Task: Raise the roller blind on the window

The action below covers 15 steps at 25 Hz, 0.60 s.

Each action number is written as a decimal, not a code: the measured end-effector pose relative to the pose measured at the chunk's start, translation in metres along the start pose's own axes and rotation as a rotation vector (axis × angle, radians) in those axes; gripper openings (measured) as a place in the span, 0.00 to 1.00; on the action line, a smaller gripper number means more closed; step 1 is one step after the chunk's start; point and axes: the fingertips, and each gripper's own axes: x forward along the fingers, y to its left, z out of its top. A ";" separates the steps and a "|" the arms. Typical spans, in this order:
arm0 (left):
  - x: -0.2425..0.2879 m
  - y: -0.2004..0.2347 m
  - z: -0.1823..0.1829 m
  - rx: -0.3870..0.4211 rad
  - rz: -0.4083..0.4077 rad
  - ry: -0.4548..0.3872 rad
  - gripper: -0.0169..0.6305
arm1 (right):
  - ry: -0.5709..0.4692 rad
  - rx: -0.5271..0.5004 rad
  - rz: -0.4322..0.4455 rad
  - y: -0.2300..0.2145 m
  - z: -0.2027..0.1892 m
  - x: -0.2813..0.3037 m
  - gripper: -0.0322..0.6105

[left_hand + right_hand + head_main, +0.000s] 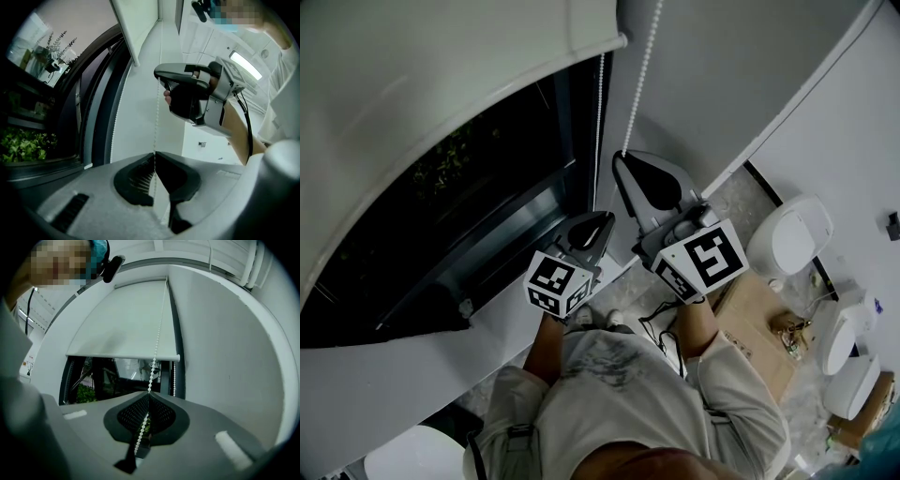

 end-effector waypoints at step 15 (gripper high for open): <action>0.000 0.005 -0.049 -0.056 0.011 0.091 0.06 | 0.081 0.014 -0.028 0.013 -0.046 -0.006 0.07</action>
